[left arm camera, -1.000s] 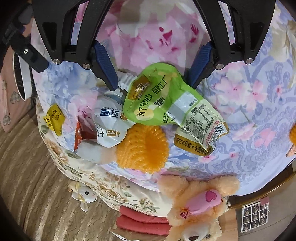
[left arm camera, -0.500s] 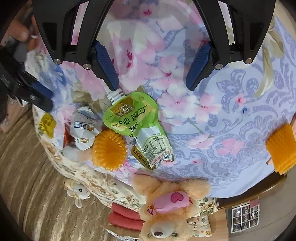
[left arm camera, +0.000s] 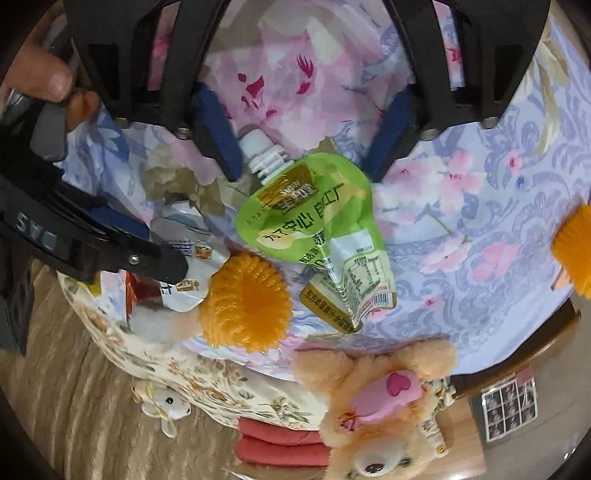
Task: Collect trash
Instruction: 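Grasp the green spout pouch with the left tool while the right tool grasps the white-blue wrapper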
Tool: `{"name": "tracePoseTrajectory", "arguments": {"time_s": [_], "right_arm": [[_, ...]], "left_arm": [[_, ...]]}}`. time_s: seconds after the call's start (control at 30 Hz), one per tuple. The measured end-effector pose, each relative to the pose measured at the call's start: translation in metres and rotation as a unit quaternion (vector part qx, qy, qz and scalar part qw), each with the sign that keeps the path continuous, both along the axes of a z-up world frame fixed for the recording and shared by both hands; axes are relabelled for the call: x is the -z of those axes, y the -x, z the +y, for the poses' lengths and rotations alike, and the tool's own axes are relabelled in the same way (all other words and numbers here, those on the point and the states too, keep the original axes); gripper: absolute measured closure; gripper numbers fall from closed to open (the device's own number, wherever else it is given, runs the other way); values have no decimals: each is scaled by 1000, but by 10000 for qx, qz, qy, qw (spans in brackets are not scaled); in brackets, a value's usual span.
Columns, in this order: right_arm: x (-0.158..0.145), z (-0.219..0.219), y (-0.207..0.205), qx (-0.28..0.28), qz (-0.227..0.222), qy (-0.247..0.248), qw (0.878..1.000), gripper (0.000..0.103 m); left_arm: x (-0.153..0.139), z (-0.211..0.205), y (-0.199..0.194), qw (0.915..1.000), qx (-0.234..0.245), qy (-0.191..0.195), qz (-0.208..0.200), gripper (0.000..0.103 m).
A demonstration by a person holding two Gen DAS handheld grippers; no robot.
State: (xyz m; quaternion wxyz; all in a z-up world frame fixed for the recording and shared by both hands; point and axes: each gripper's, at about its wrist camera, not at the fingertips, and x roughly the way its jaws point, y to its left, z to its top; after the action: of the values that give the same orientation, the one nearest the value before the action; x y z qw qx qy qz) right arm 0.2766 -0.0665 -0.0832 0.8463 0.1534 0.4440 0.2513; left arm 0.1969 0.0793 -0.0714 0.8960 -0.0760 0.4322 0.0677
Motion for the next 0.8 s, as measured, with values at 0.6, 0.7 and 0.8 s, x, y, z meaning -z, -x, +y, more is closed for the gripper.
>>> {"name": "tracePoseTrajectory", "arguments": {"time_s": [0.6, 0.7, 0.8], "right_arm": [[-13, -44, 62, -23, -35, -154, 9999, 68], [-17, -58, 75, 83, -84, -186, 9998, 68], [-20, -74, 84, 228, -140, -213, 9994, 68]], "left_arm": [[-19, 0, 53, 9953, 338, 599, -676, 85], [-25, -10, 60, 9942, 483, 622, -737, 85], [-30, -25, 64, 9926, 672, 640, -783, 85]]}}
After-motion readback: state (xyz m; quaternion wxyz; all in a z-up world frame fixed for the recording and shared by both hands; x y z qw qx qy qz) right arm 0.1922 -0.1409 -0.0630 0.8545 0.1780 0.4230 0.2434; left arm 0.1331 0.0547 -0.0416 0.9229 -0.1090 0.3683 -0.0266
